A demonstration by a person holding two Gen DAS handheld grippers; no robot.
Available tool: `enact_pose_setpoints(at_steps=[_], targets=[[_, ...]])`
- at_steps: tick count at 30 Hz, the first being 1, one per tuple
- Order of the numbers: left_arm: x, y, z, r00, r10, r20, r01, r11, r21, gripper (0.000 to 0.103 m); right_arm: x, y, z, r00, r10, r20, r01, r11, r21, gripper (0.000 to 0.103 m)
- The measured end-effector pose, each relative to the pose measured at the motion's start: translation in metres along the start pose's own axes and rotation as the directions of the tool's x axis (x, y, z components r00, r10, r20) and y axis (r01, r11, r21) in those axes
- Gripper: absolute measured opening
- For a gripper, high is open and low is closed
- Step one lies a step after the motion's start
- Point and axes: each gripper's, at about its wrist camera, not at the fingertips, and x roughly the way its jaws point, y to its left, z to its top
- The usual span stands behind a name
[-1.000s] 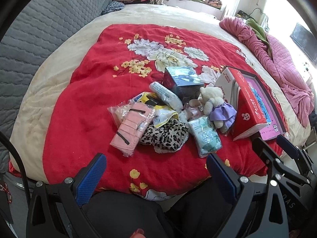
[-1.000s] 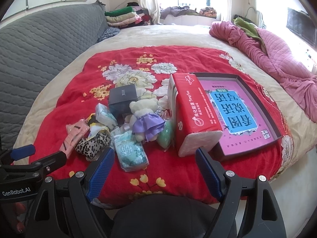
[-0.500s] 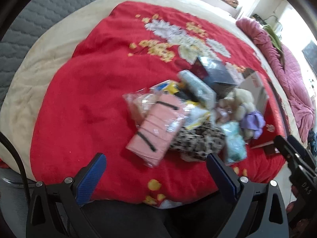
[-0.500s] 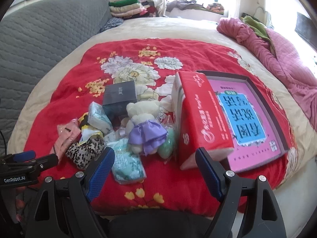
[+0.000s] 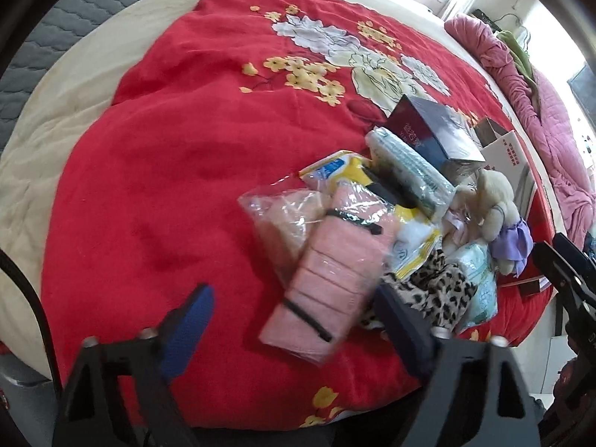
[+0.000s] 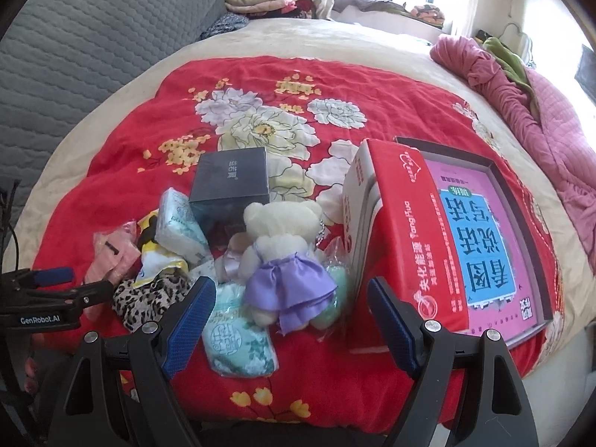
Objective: Organize soft objects
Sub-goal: 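Grasp the pink wrapped bundle with the left tool while the right tool grasps the teddy bear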
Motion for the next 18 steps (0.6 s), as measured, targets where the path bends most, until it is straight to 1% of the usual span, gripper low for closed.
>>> enact_pose_setpoints(at_steps=[2, 5, 6, 9, 11, 12, 13, 14, 15, 16, 18], targets=[[0.004, -0.002, 0.000, 1.000, -0.007, -0.011, 0.007, 1.000, 0.000, 0.073, 0.005, 0.001, 0.004, 1.000, -0.010, -0.008, 0.010, 1.000, -0.012, 0.084], [0.007, -0.004, -0.003, 1.000, -0.006, -0.016, 0.006, 1.000, 0.016, 0.070, 0.018, 0.006, 0.010, 0.999, -0.011, -0.046, 0.009, 0.999, -0.046, 0.084], [0.008, -0.003, -0.003, 1.000, -0.013, -0.015, 0.013, 1.000, 0.014, 0.067, 0.025, 0.009, 0.012, 0.998, -0.015, -0.060, 0.011, 0.998, -0.061, 0.084], [0.009, 0.000, -0.002, 0.999, -0.049, -0.018, 0.049, 0.999, -0.003, 0.060, 0.038, 0.016, 0.016, 0.995, -0.060, -0.076, 0.051, 0.992, -0.115, 0.084], [0.010, 0.002, -0.001, 0.998, -0.064, -0.019, 0.063, 0.998, -0.004, 0.056, 0.045, 0.021, 0.017, 0.991, -0.097, -0.088, 0.083, 0.985, -0.149, 0.080], [0.010, 0.002, -0.002, 0.997, -0.073, -0.017, 0.073, 0.997, -0.006, 0.054, 0.051, 0.023, 0.016, 0.988, -0.117, -0.102, 0.099, 0.981, -0.166, 0.075], [0.010, 0.002, -0.002, 0.997, -0.081, -0.018, 0.081, 0.997, -0.005, 0.053, 0.054, 0.024, 0.016, 0.986, -0.121, -0.113, 0.100, 0.980, -0.175, 0.070], [0.011, 0.002, -0.001, 0.996, -0.086, -0.021, 0.086, 0.996, -0.003, 0.050, 0.057, 0.025, 0.015, 0.986, -0.112, -0.122, 0.089, 0.980, -0.176, 0.068], [0.011, 0.002, -0.001, 0.996, -0.088, -0.023, 0.088, 0.996, 0.000, 0.046, 0.060, 0.026, 0.015, 0.986, -0.102, -0.134, 0.078, 0.981, -0.175, 0.063], [0.011, 0.002, -0.001, 0.996, -0.088, -0.024, 0.088, 0.996, 0.000, 0.043, 0.062, 0.026, 0.015, 0.986, -0.092, -0.140, 0.068, 0.983, -0.170, 0.055], [0.010, 0.002, -0.002, 0.995, -0.098, -0.020, 0.098, 0.995, -0.001, 0.037, 0.061, 0.024, 0.015, 0.990, -0.059, -0.127, 0.040, 0.988, -0.147, 0.053]])
